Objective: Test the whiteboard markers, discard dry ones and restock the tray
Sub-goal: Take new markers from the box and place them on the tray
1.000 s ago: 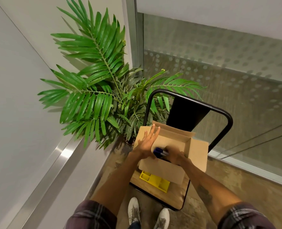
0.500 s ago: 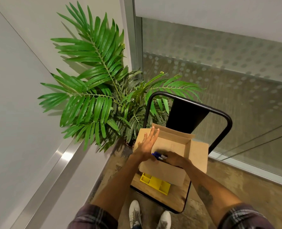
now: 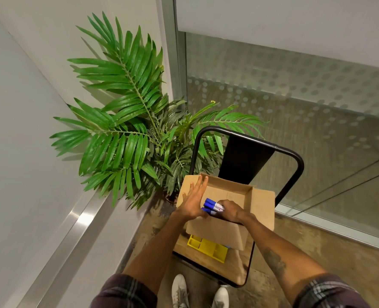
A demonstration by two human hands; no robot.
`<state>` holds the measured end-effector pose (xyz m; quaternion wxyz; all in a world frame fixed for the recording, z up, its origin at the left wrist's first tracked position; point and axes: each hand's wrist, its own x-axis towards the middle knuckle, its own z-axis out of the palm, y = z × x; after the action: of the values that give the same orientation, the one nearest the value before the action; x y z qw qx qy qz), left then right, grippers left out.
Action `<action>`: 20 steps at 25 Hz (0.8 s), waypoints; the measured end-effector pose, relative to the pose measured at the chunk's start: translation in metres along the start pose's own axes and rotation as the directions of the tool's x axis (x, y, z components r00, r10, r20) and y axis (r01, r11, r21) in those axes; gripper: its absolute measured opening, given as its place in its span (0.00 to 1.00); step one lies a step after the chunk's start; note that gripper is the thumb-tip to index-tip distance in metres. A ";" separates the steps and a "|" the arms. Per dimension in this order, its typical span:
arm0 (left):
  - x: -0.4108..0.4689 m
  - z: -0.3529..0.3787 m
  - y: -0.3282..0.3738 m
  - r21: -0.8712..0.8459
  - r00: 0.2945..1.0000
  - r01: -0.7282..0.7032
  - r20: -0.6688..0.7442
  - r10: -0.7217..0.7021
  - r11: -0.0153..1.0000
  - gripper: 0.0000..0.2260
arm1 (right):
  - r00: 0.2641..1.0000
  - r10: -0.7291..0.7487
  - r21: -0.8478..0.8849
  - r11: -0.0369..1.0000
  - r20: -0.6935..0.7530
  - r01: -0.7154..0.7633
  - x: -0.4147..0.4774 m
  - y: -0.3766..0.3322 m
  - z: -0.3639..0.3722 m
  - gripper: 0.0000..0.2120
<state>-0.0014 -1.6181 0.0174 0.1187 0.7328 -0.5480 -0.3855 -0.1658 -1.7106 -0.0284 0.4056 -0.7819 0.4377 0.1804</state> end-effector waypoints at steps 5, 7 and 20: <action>-0.004 0.007 -0.008 -0.076 0.999 0.015 -0.043 -0.018 0.997 0.62 | 0.999 -0.032 -0.118 0.993 -0.031 0.028 -0.015 -0.018 -0.012 0.14; -0.006 0.008 -0.009 -0.099 0.999 0.020 -0.042 -0.024 0.995 0.61 | 0.997 -0.050 -0.136 0.990 -0.054 0.042 -0.020 -0.023 -0.016 0.13; -0.028 -0.012 -0.019 -0.666 0.989 -0.006 -0.115 -0.095 0.746 0.46 | 0.969 -0.112 0.385 0.903 -0.220 0.192 -0.059 -0.075 -0.024 0.09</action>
<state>0.0176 -1.5883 0.0261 0.4009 0.6810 -0.3474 -0.5048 -0.1379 -1.6760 0.0597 0.5265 -0.7270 0.4402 -0.0225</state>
